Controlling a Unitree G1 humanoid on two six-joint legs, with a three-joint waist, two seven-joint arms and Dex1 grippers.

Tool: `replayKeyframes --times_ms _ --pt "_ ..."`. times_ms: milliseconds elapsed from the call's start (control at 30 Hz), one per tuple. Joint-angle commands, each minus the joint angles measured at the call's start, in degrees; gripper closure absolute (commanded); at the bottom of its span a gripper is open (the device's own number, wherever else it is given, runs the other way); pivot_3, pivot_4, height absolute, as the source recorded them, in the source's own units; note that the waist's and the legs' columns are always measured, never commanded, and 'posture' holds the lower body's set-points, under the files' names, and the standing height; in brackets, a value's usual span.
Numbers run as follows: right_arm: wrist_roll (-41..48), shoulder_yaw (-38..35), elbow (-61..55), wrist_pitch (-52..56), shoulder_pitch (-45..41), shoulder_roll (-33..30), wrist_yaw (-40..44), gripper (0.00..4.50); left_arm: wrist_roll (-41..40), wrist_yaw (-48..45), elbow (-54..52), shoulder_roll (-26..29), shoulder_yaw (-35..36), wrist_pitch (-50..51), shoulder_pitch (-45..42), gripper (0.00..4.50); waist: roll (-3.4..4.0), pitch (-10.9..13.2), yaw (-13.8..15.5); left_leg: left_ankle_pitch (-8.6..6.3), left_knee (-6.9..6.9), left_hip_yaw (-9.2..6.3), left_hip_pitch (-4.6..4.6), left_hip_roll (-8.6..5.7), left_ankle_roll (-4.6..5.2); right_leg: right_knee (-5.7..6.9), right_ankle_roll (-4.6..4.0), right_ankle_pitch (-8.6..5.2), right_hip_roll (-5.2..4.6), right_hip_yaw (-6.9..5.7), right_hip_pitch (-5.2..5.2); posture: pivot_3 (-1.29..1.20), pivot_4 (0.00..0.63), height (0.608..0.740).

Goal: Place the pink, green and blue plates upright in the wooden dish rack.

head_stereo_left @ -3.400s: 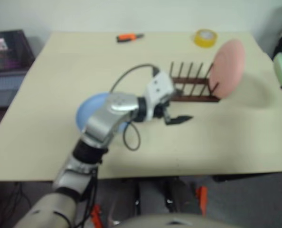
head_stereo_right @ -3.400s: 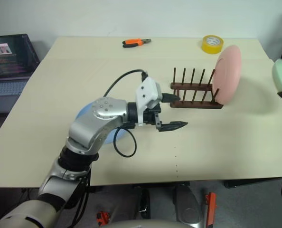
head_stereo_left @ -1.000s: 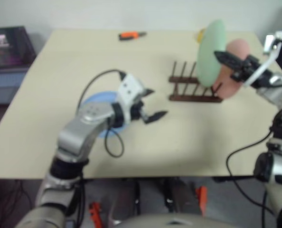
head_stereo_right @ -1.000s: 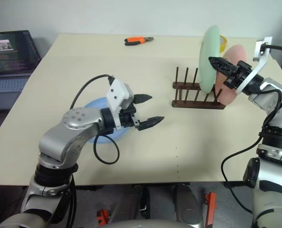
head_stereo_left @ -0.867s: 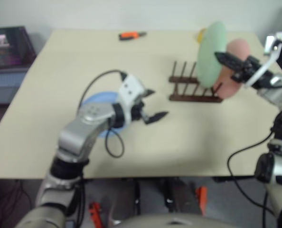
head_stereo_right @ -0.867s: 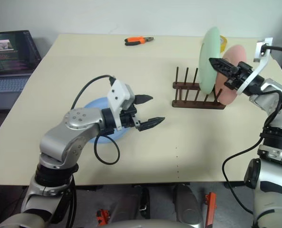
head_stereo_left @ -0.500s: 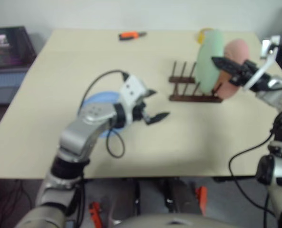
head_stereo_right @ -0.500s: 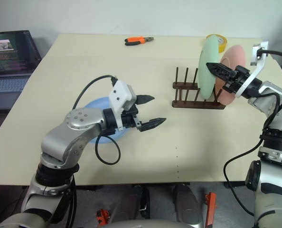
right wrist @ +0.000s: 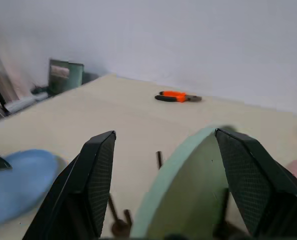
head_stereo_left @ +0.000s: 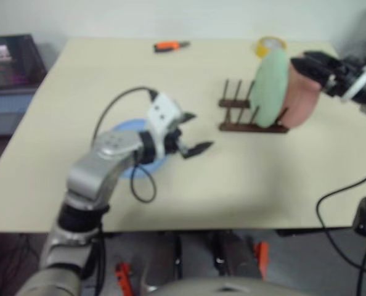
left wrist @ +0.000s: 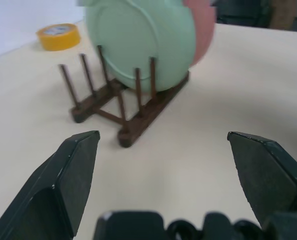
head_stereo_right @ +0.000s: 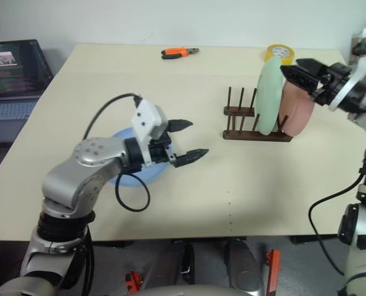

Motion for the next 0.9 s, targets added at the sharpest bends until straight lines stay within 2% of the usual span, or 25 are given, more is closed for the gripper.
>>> replayKeyframes --times_ms 33,133,200,300,400,433,533,667,900 --pt "0.97 -0.77 -3.36 -1.97 -5.31 -3.00 3.77 1.09 -0.10 3.48 -1.74 5.44 11.10 2.59 0.76 0.00 -0.02 0.02 -0.24 0.00 -0.02 -0.01 0.00 0.02 0.00 -0.01 -0.01 0.00 0.01 0.00 -0.01 0.00 0.150 0.740" --pt "3.74 1.71 -7.02 -0.11 -9.06 0.10 5.46 1.09 3.18 5.31 1.55 12.56 16.83 3.02 3.35 0.00 -0.03 0.02 -1.30 0.00 -0.08 -0.04 0.02 0.08 0.00 0.02 -0.07 -0.04 0.05 -0.02 -0.04 0.00 0.150 0.740" --pt "3.23 4.78 -8.96 -0.39 -9.33 2.69 6.27 1.09 4.02 6.93 4.70 14.94 19.55 4.14 4.01 0.00 -0.07 0.00 -1.37 0.00 -0.12 -0.03 0.14 0.10 0.00 0.03 -0.09 -0.06 0.06 -0.03 0.03 0.00 0.150 0.740" --pt "0.49 10.11 -9.93 -1.82 -8.71 7.25 5.80 1.09 6.50 8.62 8.95 17.22 19.49 4.19 5.08 0.00 -0.18 0.01 -1.28 0.00 -0.11 -0.01 0.36 0.12 -0.01 0.04 0.11 -0.17 0.03 -0.03 0.21 0.00 0.150 0.740" --pt "-1.67 13.27 -9.01 -2.69 -7.82 10.51 5.59 1.09 8.04 9.35 11.72 17.37 16.67 3.77 4.44 0.00 -0.25 0.05 -0.78 0.01 -0.05 0.03 0.34 0.08 -0.02 0.05 0.14 -0.08 -0.09 -0.02 0.20 0.00 0.150 0.740" --pt "-2.43 14.14 -8.94 -2.84 -7.54 11.14 5.58 1.09 8.52 9.93 12.37 17.17 15.99 4.32 4.02 0.00 -0.26 0.05 -0.40 0.01 -0.04 0.03 0.29 0.04 -0.02 0.05 -0.11 0.07 -0.16 -0.05 0.17 0.00 0.150 0.740" --pt "-3.94 15.85 -9.41 -3.05 -6.66 11.65 6.31 1.09 9.21 11.85 13.20 16.50 16.07 5.96 3.48 0.00 -0.26 0.06 0.36 0.00 -0.05 0.02 0.08 -0.01 -0.04 -0.02 -0.14 0.09 -0.29 -0.10 0.04 0.00 0.150 0.740" --pt "-4.16 16.37 -10.38 -2.06 -5.92 12.23 6.37 1.09 8.62 13.22 12.92 16.15 17.98 8.58 5.72 0.00 -0.26 0.06 0.37 -0.05 -0.09 -0.02 -0.14 -0.03 -0.12 -0.02 -0.16 0.11 -0.37 -0.17 -0.18 0.00 0.150 0.740" --pt "-5.13 17.50 -11.18 -1.64 -5.85 12.52 6.48 1.09 8.37 11.89 15.35 12.88 14.03 8.29 10.85 0.00 -0.26 0.06 0.33 -0.06 -0.32 -0.13 -0.08 -0.02 -0.16 0.01 -0.41 0.03 -0.40 -0.30 -0.21 0.00 0.150 0.740"
